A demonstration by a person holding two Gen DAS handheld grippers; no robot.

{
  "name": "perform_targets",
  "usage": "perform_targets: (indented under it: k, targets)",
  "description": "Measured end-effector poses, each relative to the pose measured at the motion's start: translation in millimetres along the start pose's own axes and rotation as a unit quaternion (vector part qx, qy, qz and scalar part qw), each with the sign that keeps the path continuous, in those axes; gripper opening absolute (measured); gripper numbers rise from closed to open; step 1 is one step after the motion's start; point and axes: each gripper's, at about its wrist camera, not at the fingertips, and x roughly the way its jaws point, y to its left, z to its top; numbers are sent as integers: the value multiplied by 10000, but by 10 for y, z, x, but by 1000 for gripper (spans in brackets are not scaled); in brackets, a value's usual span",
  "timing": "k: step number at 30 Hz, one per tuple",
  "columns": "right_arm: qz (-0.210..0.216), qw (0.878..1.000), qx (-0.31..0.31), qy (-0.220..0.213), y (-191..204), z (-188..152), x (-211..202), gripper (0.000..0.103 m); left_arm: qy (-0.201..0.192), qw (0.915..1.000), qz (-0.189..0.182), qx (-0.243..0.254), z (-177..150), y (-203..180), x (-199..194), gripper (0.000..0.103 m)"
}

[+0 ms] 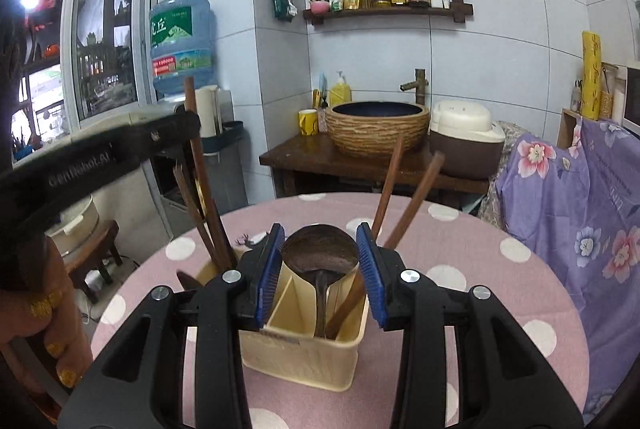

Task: Organize utensils
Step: 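Lower the chopstick and metal spoon into the holder and open both grippers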

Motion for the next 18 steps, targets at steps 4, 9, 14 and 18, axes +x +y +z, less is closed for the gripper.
perform_targets:
  k: [4,9,14,18]
  targets:
    - [-71,9999,-115,70,42,-172,49,38,243,9997,-19,-79,-223,24,89,8]
    - [-145,9995,-195,178,69,-331,138,38,144,9997,156,83,-304,12,52,8]
    - [-125,9998,-123,106,52,-379,121,39,141,9998,146,93,-298,9,36,8]
    - [-221,9996,-150,-60,46,-423,-6,56,89,9998,119,131,-326,29,-66,10]
